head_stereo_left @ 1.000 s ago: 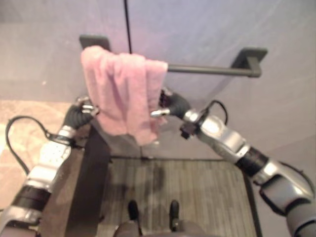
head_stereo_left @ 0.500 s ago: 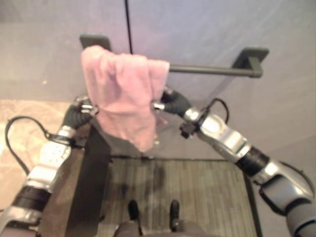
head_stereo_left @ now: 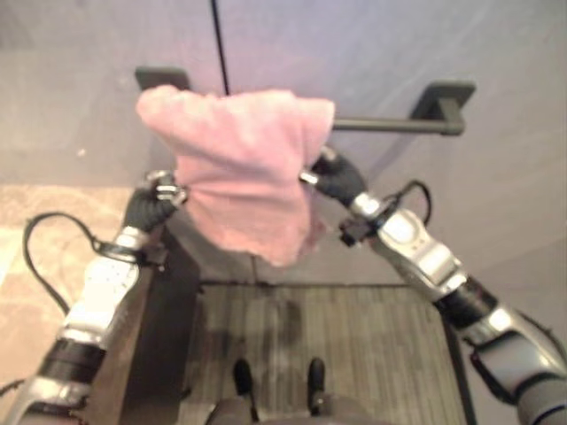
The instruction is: Put brush and paste in cup on sink, flatten towel.
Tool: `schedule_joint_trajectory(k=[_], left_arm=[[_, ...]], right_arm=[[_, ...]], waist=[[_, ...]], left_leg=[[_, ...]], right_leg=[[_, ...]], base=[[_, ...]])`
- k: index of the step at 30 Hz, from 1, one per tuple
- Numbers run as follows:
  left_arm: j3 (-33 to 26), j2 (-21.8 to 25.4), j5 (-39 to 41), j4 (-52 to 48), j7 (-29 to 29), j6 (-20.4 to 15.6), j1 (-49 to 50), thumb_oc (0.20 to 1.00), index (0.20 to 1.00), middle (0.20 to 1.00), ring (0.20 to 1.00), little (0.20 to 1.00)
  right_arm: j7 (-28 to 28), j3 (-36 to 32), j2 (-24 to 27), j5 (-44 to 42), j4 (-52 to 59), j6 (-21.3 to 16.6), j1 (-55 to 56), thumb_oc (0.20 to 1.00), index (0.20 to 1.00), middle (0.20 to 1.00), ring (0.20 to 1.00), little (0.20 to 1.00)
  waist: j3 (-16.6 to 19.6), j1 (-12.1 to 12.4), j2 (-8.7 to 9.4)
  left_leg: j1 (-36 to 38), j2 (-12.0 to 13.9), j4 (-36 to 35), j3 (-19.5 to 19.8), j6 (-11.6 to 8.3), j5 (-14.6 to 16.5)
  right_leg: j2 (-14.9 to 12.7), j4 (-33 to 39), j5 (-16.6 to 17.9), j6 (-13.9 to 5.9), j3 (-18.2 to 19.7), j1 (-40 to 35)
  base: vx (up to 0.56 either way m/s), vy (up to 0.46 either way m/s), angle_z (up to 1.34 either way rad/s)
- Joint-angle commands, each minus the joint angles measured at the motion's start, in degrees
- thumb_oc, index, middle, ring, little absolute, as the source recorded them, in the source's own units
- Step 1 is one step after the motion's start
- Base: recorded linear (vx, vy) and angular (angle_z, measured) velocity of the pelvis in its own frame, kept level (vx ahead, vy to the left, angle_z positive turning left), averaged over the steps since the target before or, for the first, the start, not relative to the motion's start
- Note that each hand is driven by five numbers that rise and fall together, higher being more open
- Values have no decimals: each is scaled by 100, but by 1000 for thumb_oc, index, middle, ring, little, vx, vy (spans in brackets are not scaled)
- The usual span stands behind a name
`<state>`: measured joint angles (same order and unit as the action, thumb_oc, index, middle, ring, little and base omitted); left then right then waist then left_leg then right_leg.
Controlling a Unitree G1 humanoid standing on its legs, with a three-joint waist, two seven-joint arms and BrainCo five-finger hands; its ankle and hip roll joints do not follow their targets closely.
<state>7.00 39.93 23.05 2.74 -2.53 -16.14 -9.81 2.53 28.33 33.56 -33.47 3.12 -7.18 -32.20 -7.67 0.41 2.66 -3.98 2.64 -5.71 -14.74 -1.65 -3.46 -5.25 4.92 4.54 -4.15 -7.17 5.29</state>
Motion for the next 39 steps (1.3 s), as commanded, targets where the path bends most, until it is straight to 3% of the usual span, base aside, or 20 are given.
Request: schedule_joint_trajectory(k=[1,2,3,5,7,10,13,15,17,32,33,34,35,36,39], left_arm=[[-232,360,-31,17,61,-221,-59,200,200,200,200,200],[-277,-46,510,101,93,-206,47,200,200,200,200,200],[-202,-157,544,154,106,-170,95,200,200,200,200,200],[-136,-8,173,-45,254,-127,184,200,200,200,200,200],[-144,-294,437,-11,253,-106,316,200,200,200,200,200],[-111,-214,51,-88,281,-96,384,200,200,200,200,200],[-277,-516,441,59,232,-94,585,200,200,200,200,200],[-323,-401,147,-10,310,-111,668,200,200,200,200,200],[-447,-565,442,21,266,-109,740,200,200,200,200,200],[-443,-677,78,57,179,-103,810,200,200,200,200,200],[-420,-676,84,97,180,-94,815,200,200,200,200,200],[-395,-664,20,150,162,-64,830,332,332,332,332,332],[-371,-638,-118,223,109,-11,825,730,730,730,730,730],[-302,-563,-397,308,86,48,830,1000,1000,1000,1000,1000],[-154,-578,-422,526,153,114,829,1000,1000,1000,1000,1000]], right_arm=[[-79,-302,137,372,248,-302,-39,200,200,200,200,200],[-222,-500,-49,406,206,-359,276,200,200,200,200,200],[-250,-524,-146,619,107,-330,416,200,200,200,200,200],[-59,-458,19,897,195,-254,452,200,200,200,200,200],[-168,-627,-137,835,172,-310,678,200,200,200,200,200],[-128,-604,-116,1008,98,-265,741,200,200,200,200,200],[-236,-744,-210,1106,-113,-326,851,200,200,200,200,200],[-168,-723,-50,1298,-9,-314,782,235,235,235,235,235],[-274,-888,-97,1209,-39,-384,819,200,200,200,200,200],[-370,-1029,-376,1377,-242,-399,1144,200,200,200,200,200],[-371,-1017,-400,1352,-314,-379,1178,310,310,310,310,310],[-397,-1002,-432,1361,-414,-334,1221,1000,1000,1000,1000,1000],[-421,-959,-434,1457,-491,-266,1229,1000,1000,1000,1000,1000],[-386,-893,-410,1561,-546,-195,1241,1000,1000,1000,1000,1000],[-414,-841,-432,1665,-811,-116,1233,1000,1000,1000,1000,1000]], waist=[[166,-35,80],[173,-55,61],[200,-63,44],[236,-70,29],[249,-81,8],[292,-70,-17],[309,-50,-39],[337,-34,-55],[355,-21,-65],[397,0,-135],[402,-2,-145],[413,-6,-155],[419,-7,-164],[429,-18,-189],[451,-23,-223]], left_leg=[[231,102,71,-43,0,486],[310,111,71,-61,4,516],[307,112,71,-76,5,509],[349,126,71,-91,2,519],[421,131,71,-111,5,541],[456,147,71,-138,-1,531],[501,154,71,-158,-3,528],[529,168,71,-171,-13,526],[541,173,71,-171,-14,523],[642,167,71,-67,-28,515],[651,164,71,-63,-29,515],[663,163,71,-64,-29,516],[672,163,71,-62,-31,514],[683,167,71,-64,-36,509],[704,172,71,-60,-44,494]], right_leg=[[-388,8,105,-331,-186,-65],[-387,8,80,-326,-180,-129],[-379,8,88,-319,-162,-114],[-366,8,55,-309,-139,-153],[-364,8,33,-309,-145,-219],[-350,8,8,-289,-131,-241],[-336,8,-5,-276,-127,-277],[-323,8,-34,-269,-128,-302],[-323,8,-35,-268,-139,-320],[-325,8,-98,-231,-254,-508],[-325,8,-98,-231,-260,-521],[-326,8,-102,-229,-262,-534],[-326,8,-102,-228,-259,-544],[-323,8,-113,-224,-258,-563],[-318,8,-125,-219,-277,-595]], base=[[10,-37,-4],[1,-30,-4],[-3,-41,-6],[1,-38,-8],[8,-35,-13],[-4,-36,-7],[-3,-35,-1],[0,0,0],[0,0,0],[-1,-7,2],[-4,-22,9],[-8,-27,7],[-17,-39,3],[-24,-45,2],[-11,-28,0]])
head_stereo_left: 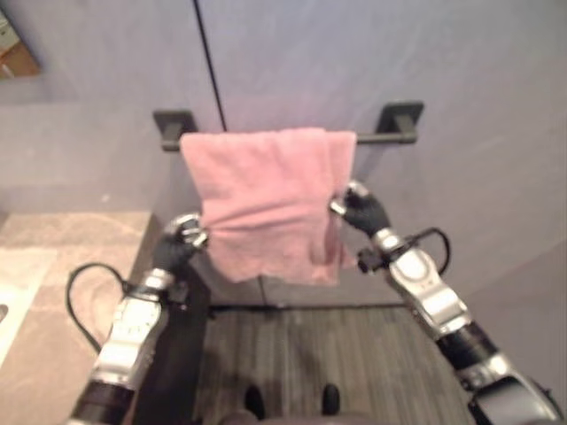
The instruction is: Put brush and paste in cup on sink, flatten towel.
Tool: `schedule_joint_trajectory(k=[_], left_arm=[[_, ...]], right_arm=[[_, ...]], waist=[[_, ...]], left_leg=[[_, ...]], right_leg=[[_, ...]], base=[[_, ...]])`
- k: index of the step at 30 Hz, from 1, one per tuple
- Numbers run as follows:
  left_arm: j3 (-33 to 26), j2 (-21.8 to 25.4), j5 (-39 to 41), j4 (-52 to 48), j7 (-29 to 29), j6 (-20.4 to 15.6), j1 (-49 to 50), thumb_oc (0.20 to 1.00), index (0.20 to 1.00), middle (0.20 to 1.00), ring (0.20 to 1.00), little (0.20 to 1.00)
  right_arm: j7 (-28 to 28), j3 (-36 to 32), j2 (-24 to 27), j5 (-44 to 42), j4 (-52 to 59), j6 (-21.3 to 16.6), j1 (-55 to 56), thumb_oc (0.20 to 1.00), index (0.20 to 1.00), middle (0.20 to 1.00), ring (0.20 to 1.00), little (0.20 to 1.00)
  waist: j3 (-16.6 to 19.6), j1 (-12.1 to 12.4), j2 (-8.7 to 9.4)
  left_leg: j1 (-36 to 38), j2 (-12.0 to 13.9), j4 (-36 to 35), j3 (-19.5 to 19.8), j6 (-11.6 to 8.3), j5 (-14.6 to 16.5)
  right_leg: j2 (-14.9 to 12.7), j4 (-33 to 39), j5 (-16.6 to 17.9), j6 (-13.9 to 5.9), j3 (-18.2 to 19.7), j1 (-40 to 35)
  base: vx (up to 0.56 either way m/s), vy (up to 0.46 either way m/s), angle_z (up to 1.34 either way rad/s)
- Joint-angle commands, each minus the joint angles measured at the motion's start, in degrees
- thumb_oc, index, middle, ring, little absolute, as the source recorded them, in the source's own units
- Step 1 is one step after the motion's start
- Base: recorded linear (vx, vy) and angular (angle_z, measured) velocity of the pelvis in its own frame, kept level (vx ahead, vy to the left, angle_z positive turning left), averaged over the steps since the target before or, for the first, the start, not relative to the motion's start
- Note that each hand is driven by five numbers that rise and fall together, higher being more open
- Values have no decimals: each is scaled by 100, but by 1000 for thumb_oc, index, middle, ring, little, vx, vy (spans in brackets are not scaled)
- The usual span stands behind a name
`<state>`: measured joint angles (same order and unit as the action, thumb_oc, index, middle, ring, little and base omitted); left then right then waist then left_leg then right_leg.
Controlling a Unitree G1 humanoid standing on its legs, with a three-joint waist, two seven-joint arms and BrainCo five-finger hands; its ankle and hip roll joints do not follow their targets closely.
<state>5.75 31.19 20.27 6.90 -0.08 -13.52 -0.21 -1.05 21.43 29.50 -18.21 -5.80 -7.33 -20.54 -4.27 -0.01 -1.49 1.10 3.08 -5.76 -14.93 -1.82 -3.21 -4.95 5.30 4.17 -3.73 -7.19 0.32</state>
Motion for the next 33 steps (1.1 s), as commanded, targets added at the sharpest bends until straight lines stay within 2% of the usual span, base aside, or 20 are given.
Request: schedule_joint_trajectory(k=[1,7,8,10,12,13,15,19,22,24,25,26,28,33], left_arm=[[-28,296,-143,114,-92,-152,-135,1000,1000,1000,1000,1000],[505,63,-359,937,35,80,-92,1000,1000,1000,1000,1000],[798,-52,-605,1351,90,176,-123,1000,1000,1000,1000,1000],[947,-180,-663,1639,56,233,-158,1000,1000,1000,1000,1000],[1279,-404,-1184,2203,15,334,-286,1000,1000,1000,1000,1000],[1282,-408,-1186,2209,13,331,-290,1000,1000,1000,1000,1000],[1531,-976,-1768,3624,-161,592,-476,1000,1000,1000,1000,1000],[1488,-1574,-2217,5356,-662,812,-806,1000,1000,1000,1000,1000],[1305,-1805,-2610,6525,-1030,1039,-904,1000,1000,1000,1000,1000],[1295,-1854,-2657,6673,-1037,1057,-886,1000,1000,1000,1000,1000],[1053,-1898,-2681,7095,-1072,1162,-785,1000,1000,1000,1000,1000],[1053,-1897,-2681,7095,-1071,1162,-786,1000,1000,1000,1000,1000],[505,-1822,-2419,7554,-852,1205,-478,1000,1000,1000,1000,1000],[96,-1790,-2135,7683,-728,1195,-207,1000,1000,1000,1000,1000]], right_arm=[[-57,-150,-27,139,78,-103,65,1000,1000,1000,1000,1000],[-185,-59,-202,359,-700,20,100,1000,1000,1000,1000,1000],[-218,34,-275,427,-1060,46,73,1000,1000,1000,1000,1000],[-244,84,-323,506,-1299,58,51,1000,1000,1000,1000,1000],[-307,164,-347,786,-1786,142,86,1000,1000,1000,1000,1000],[-308,164,-347,787,-1790,139,85,1000,1000,1000,1000,1000],[-465,269,-415,1379,-2722,275,248,1000,1000,1000,1000,1000],[-687,397,-617,1941,-4121,399,372,1000,1000,1000,1000,1000],[-785,481,-896,2289,-5449,470,440,1000,1000,1000,1000,1000],[-807,434,-990,2255,-5788,481,479,1000,1000,1000,1000,1000],[-785,251,-1156,2315,-6537,536,650,1000,1000,1000,1000,1000],[-785,251,-1157,2315,-6538,535,649,1000,1000,1000,1000,1000],[-634,-327,-1222,2321,-7569,745,1111,1000,1000,1000,1000,1000],[-461,-611,-1227,2188,-7716,753,1531,1000,1000,1000,1000,1000]], waist=[[110,20,192],[185,-26,90],[213,-53,54],[227,-69,37],[236,-119,21],[238,-115,19],[244,-211,-3],[262,-294,7],[289,-310,50],[310,-307,59],[324,-292,70],[335,-290,71],[397,-244,75],[460,-213,99]], left_leg=[[197,128,76,-41,-27,469],[273,161,76,-44,-49,437],[322,178,76,-85,-56,439],[345,187,76,-106,-62,430],[376,207,76,-131,-74,428],[374,208,76,-133,-75,428],[433,236,76,-168,-100,432],[443,273,76,-165,-128,419],[440,302,76,-165,-163,401],[418,304,76,-159,-167,394],[416,309,76,-138,-182,392],[403,308,76,-140,-181,389],[395,321,76,-118,-197,393],[361,311,76,-68,-200,386]], right_leg=[[-347,-30,-89,-261,-274,-99],[-315,-30,-129,-222,-255,-175],[-290,-30,-146,-211,-221,-192],[-274,-30,-153,-199,-198,-200],[-249,-30,-175,-187,-173,-212],[-248,-30,-174,-187,-171,-208],[-208,-30,-202,-166,-132,-249],[-162,-30,-218,-126,-113,-260],[-125,-30,-246,-101,-127,-265],[-118,-30,-244,-98,-126,-245],[-107,-30,-252,-88,-148,-256],[-108,-30,-249,-87,-145,-242],[-99,-30,-282,-84,-190,-259],[-104,-30,-291,-86,-225,-248]], base=[[-16,-50,-1],[-20,-60,0],[-16,-70,-4],[-12,-53,-7],[-10,-49,-5],[-4,-49,-2],[7,-61,-8],[9,-50,-5],[13,-47,-5],[5,-15,0],[0,0,0],[24,-35,3],[43,-30,1],[26,-11,3]])
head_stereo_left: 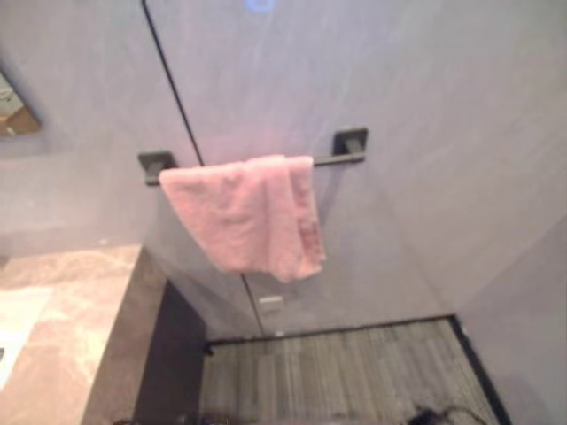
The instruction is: Put brush and paste in cup on sink, flatten towel.
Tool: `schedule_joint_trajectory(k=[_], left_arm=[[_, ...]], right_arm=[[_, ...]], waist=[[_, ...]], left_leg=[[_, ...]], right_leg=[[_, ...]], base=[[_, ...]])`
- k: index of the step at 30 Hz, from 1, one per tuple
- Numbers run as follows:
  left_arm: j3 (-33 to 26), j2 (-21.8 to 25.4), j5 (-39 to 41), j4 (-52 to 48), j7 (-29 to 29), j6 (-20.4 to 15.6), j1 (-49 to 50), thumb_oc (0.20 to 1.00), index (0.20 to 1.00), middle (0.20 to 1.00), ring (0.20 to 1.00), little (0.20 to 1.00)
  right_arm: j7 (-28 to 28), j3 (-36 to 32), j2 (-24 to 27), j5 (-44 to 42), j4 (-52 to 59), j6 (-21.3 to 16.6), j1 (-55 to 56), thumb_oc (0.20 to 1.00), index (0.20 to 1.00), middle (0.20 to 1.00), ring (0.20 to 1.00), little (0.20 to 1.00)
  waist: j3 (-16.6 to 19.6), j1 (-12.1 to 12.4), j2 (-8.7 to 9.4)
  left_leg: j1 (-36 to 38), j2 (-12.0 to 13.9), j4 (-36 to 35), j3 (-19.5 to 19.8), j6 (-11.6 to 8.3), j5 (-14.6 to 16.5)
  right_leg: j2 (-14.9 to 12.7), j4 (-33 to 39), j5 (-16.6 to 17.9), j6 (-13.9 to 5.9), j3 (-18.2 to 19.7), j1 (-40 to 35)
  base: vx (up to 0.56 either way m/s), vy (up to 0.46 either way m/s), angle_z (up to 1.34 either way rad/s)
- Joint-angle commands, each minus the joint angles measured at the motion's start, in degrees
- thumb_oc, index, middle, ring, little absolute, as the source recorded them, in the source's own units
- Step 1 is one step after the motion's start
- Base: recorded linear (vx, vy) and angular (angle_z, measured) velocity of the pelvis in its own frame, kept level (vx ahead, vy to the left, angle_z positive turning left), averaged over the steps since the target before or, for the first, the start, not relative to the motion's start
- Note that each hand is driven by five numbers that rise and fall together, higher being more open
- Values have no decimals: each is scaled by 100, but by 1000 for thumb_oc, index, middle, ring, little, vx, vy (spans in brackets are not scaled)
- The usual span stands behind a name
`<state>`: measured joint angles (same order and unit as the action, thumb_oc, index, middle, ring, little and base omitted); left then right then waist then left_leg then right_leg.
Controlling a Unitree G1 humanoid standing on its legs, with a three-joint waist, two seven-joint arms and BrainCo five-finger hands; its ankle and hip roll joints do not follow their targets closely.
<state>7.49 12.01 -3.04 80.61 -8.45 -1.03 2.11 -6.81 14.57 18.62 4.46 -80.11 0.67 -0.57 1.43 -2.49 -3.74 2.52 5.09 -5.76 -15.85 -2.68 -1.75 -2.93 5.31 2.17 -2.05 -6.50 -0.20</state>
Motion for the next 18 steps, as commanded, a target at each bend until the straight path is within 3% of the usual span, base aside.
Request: schedule_joint_trajectory(k=[1,18], left_arm=[[-182,118,297,325,159,-67,-360,1000,1000,1000,1000,1000],[-64,-236,988,98,395,-127,-347,1000,1000,1000,1000,1000]], right_arm=[[165,-7,-136,-184,-223,-79,-335,1000,1000,1000,1000,1000],[233,37,-124,-589,211,-255,-484,1000,1000,1000,1000,1000]], waist=[[-101,33,336],[-85,-14,310]], left_leg=[[212,107,76,34,-118,237],[184,99,76,45,-100,264]], right_leg=[[-308,-31,-86,-259,-318,-196],[-317,-31,-40,-272,-300,-151]], base=[[23,-13,9],[1,0,1]])
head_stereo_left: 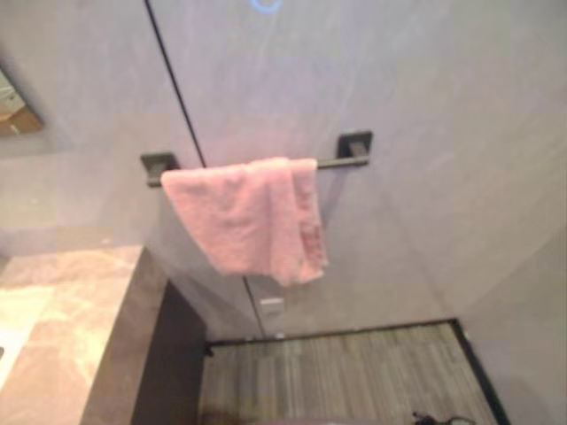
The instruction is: Put brush and paste in cup on sink, flatten towel.
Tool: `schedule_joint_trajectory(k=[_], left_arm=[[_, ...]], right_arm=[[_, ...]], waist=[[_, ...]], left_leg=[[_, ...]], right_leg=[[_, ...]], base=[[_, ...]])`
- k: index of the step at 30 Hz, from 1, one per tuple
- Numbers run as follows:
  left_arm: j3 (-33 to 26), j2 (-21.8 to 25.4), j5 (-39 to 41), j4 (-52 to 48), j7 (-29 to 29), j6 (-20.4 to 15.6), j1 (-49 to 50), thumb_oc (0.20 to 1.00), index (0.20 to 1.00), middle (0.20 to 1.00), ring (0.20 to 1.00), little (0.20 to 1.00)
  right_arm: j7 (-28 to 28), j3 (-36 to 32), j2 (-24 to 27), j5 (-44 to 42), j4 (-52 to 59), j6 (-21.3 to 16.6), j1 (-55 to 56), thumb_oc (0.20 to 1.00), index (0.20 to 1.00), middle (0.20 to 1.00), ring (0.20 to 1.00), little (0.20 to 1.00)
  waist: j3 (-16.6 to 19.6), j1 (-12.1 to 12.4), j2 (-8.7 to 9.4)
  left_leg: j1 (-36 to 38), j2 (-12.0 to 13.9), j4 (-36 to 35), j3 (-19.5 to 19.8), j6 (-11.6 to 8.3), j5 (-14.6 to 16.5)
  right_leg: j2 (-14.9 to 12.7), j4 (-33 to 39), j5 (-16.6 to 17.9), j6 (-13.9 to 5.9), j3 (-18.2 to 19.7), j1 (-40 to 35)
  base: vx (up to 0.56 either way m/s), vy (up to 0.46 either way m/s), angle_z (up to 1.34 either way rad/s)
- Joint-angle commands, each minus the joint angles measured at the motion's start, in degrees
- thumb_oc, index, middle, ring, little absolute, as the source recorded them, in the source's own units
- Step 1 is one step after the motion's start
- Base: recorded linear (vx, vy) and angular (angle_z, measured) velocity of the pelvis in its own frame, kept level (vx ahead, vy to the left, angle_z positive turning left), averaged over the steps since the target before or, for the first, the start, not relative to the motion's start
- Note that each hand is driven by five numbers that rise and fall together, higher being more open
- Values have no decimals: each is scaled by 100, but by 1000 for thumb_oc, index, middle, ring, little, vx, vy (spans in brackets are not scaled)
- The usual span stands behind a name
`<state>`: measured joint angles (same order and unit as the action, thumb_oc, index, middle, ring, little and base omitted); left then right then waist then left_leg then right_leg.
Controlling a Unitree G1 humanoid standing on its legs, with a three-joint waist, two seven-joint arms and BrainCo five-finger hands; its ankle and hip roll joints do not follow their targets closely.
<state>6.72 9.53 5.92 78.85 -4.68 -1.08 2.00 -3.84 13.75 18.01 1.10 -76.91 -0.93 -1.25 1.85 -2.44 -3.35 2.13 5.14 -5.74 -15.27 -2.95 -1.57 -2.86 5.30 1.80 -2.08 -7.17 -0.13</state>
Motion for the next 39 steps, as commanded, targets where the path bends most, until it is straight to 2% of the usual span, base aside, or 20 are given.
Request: schedule_joint_trajectory(k=[1,5,7,9,12,14,16,21,30,39], left_arm=[[14,12,92,274,18,-122,-336,1000,1000,1000,1000,1000],[-33,37,93,234,-36,-144,-270,1000,1000,1000,1000,1000],[-63,15,86,181,-46,-174,-214,1000,1000,1000,1000,1000],[-93,10,59,151,-62,-186,-176,1000,1000,1000,1000,1000],[-94,5,22,127,-71,-196,-175,1000,1000,1000,1000,1000],[-122,-11,-40,47,-68,-204,-167,1000,1000,1000,1000,1000],[-133,-23,-85,5,-68,-212,-171,1000,1000,1000,1000,1000],[-112,-51,-169,-25,-22,-190,-194,1000,1000,1000,1000,1000],[66,-22,-242,-159,-38,-181,-223,1000,1000,1000,1000,1000],[258,-9,-281,-300,-114,-184,-250,1000,1000,1000,1000,1000]], right_arm=[[-64,118,-63,-253,-109,-95,-415,1000,1000,1000,1000,1000],[-86,158,228,-459,776,-375,-473,1000,1000,1000,1000,1000],[-87,19,483,-830,1561,-624,-488,1000,1000,1000,1000,1000],[-107,25,702,-825,2409,-745,-543,1000,1000,1000,1000,1000],[-130,33,906,-792,3011,-808,-617,1000,1000,1000,1000,1000],[-82,-13,1328,-689,4421,-904,-666,1000,1000,1000,1000,1000],[-71,-119,1502,-725,5251,-1002,-678,1000,1000,1000,1000,1000],[35,-248,1703,-889,6579,-1115,-884,1000,1000,1000,1000,1000],[11,191,1444,-1386,7228,-1112,-1796,1000,1000,1000,1000,1000],[-122,585,1345,-1310,7395,-1025,-2581,1000,1000,1000,1000,1000]], waist=[[-128,-20,271],[-161,-28,278],[-179,-65,273],[-175,-68,275],[-171,-61,277],[-174,-54,286],[-176,-46,290],[-172,13,304],[-232,199,366],[-298,320,414]], left_leg=[[224,93,74,-12,-73,246],[227,92,74,-35,-76,252],[225,93,74,-77,-75,257],[228,93,74,-99,-71,263],[233,93,74,-110,-69,266],[226,96,74,-113,-65,269],[215,95,74,-107,-61,272],[198,87,74,-107,-48,278],[110,63,74,-83,-20,281],[33,40,74,-57,8,276]], right_leg=[[-324,-30,-2,-268,-233,-158],[-320,-30,9,-280,-209,-142],[-317,-30,22,-301,-176,-107],[-321,-30,36,-312,-150,-92],[-326,-30,44,-317,-153,-92],[-338,-30,52,-328,-148,-82],[-342,-30,46,-330,-144,-76],[-348,-30,42,-341,-168,-64],[-374,-30,73,-352,-208,0],[-404,-30,95,-364,-245,58]], base=[[0,0,0],[0,2,-1],[-4,23,-4],[0,14,-2],[5,17,-8],[3,19,-4],[3,21,-5],[2,6,0],[1,8,0],[2,3,0]])
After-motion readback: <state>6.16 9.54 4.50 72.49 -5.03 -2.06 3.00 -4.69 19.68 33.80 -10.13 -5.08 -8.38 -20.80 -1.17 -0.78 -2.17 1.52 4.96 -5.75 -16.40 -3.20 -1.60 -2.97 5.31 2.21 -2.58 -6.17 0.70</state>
